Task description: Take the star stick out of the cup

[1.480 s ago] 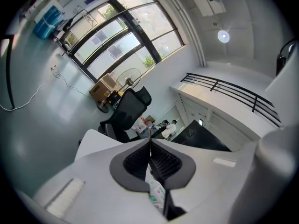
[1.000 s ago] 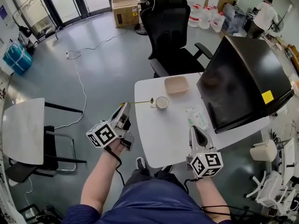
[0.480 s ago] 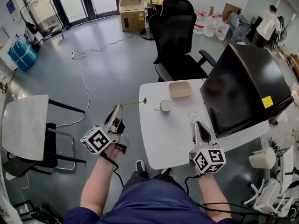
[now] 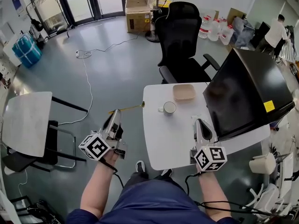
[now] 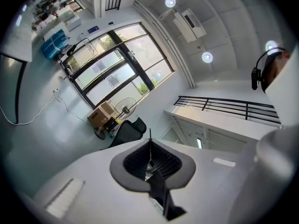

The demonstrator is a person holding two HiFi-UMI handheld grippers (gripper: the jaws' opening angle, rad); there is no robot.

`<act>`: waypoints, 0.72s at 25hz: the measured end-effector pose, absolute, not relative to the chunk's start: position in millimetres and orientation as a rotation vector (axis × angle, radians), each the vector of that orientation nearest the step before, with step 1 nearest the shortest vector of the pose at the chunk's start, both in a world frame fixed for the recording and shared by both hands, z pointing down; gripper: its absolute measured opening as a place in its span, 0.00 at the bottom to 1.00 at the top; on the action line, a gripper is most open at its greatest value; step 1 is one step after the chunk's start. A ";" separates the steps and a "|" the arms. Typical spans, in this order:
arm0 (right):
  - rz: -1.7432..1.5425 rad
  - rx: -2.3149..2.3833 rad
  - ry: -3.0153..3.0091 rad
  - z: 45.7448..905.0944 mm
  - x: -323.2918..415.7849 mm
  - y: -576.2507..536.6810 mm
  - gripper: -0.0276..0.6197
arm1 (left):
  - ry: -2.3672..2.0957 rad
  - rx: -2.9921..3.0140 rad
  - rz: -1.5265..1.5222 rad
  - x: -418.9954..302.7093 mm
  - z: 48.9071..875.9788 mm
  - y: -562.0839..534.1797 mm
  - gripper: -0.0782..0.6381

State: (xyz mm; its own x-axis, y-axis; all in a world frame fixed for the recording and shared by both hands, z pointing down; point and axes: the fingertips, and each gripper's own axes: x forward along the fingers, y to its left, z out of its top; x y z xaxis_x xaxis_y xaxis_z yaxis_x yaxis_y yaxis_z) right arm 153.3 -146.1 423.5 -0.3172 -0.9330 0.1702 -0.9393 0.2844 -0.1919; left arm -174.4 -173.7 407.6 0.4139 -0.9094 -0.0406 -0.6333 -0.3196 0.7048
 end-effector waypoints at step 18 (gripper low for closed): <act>0.359 1.814 -2.522 412.8 147.0 -157.3 0.05 | -1.270 2.095 -0.606 -167.3 399.5 -173.2 0.12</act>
